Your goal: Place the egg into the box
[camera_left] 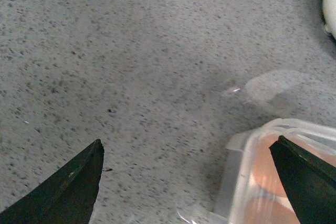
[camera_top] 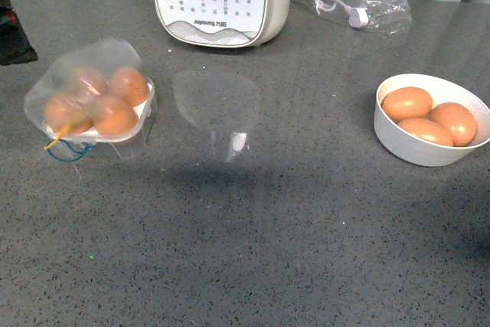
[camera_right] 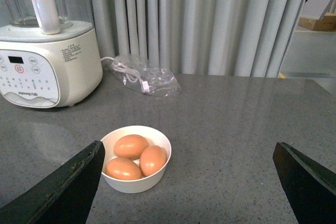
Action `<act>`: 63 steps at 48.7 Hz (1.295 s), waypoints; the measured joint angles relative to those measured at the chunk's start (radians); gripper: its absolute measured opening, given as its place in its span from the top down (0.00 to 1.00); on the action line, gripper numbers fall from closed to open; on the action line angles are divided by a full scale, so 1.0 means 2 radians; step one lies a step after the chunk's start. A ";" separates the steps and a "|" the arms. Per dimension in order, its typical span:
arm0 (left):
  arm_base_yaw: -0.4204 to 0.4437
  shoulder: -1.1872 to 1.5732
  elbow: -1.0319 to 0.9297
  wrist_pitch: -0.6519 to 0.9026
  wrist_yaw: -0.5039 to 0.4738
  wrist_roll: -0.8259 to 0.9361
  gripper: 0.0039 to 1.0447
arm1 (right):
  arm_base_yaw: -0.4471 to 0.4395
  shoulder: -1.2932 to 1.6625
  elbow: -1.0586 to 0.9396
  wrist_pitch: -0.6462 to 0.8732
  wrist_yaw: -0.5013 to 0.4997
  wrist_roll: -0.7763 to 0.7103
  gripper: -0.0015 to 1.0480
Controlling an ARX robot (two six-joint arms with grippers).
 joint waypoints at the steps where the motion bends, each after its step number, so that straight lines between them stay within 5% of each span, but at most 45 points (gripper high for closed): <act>1: 0.001 -0.005 -0.002 0.006 -0.026 -0.007 0.06 | 0.000 0.000 0.000 0.000 0.000 0.000 0.07; 6: 0.043 -0.032 -0.023 0.073 -0.146 -0.011 0.06 | 0.000 0.000 0.000 0.000 0.002 0.000 0.07; 11: 0.072 -0.049 -0.044 0.085 -0.151 -0.002 0.07 | 0.000 0.000 0.000 0.000 0.001 0.000 0.07; 18: 0.087 -0.029 -0.153 0.378 0.094 0.108 0.31 | 0.000 0.000 0.000 0.000 0.000 0.000 0.07; 23: 0.057 -0.057 -0.214 0.474 0.123 0.150 0.49 | -0.001 0.000 0.000 0.000 -0.002 0.000 0.07; 35: 0.025 -0.169 -0.299 0.453 0.082 0.166 0.97 | -0.001 0.000 0.000 0.000 0.000 0.000 0.07; 63: -0.045 -0.446 -0.379 0.263 0.017 0.170 0.97 | -0.001 0.000 0.000 0.000 0.000 0.000 0.07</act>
